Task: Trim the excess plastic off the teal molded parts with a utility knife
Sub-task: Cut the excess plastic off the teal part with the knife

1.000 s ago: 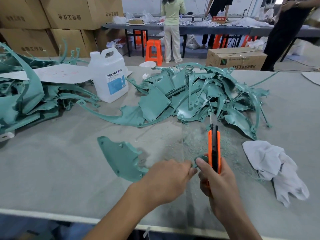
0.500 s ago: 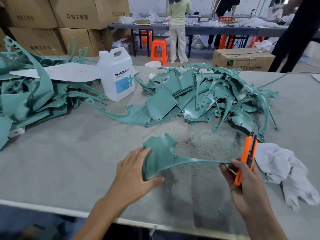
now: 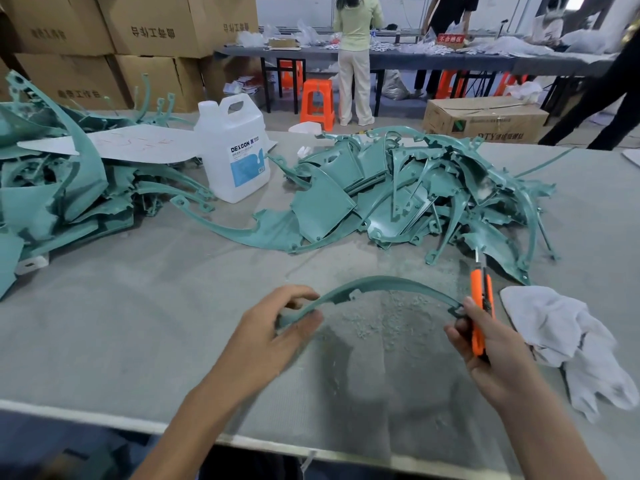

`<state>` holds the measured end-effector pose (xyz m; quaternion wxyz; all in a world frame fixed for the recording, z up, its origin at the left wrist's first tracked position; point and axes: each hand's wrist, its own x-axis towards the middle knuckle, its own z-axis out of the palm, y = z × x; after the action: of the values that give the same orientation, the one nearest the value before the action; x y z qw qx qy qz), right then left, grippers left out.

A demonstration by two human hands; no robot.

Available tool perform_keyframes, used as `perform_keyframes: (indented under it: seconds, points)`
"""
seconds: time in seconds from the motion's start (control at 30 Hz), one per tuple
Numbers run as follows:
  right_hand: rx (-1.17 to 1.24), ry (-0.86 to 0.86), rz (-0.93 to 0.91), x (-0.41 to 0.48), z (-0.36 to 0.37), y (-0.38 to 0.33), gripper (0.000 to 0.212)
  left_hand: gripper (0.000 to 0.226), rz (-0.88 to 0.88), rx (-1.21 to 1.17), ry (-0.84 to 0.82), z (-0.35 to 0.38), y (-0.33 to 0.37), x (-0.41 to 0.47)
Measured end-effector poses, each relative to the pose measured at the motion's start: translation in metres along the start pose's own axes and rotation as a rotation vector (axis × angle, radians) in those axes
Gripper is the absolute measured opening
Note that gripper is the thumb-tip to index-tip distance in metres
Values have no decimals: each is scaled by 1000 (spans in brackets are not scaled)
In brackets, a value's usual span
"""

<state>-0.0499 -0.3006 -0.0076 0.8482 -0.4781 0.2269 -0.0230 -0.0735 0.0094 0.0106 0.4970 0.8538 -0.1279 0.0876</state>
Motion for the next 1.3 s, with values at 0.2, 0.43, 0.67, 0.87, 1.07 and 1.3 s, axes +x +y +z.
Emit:
perform_keyframes:
  seconds: [0.2,0.43,0.67,0.87,1.07,1.3]
  points:
    - [-220,-26,-58,10,1,3,20,38,-72,15,-126,3,-23,-2]
    - [-820,-37,-463,-21,5,-11,30,61,-35,269,-54,-1,-11,-4]
    - [-1165,-430,-753,-97,25,-1,31,74,-18,479,24,-10,15,6]
    - [-1211,-423,-875,-102,32,0,30,73,-30,497,78,-15,31,0]
    - [-1189,-215,-883,-78,47,-21,18,81,133,523,132,-20,49,-13]
    - [-1354,35,-632,-8,15,-25,30,84,164,389,275,-43,59,-23]
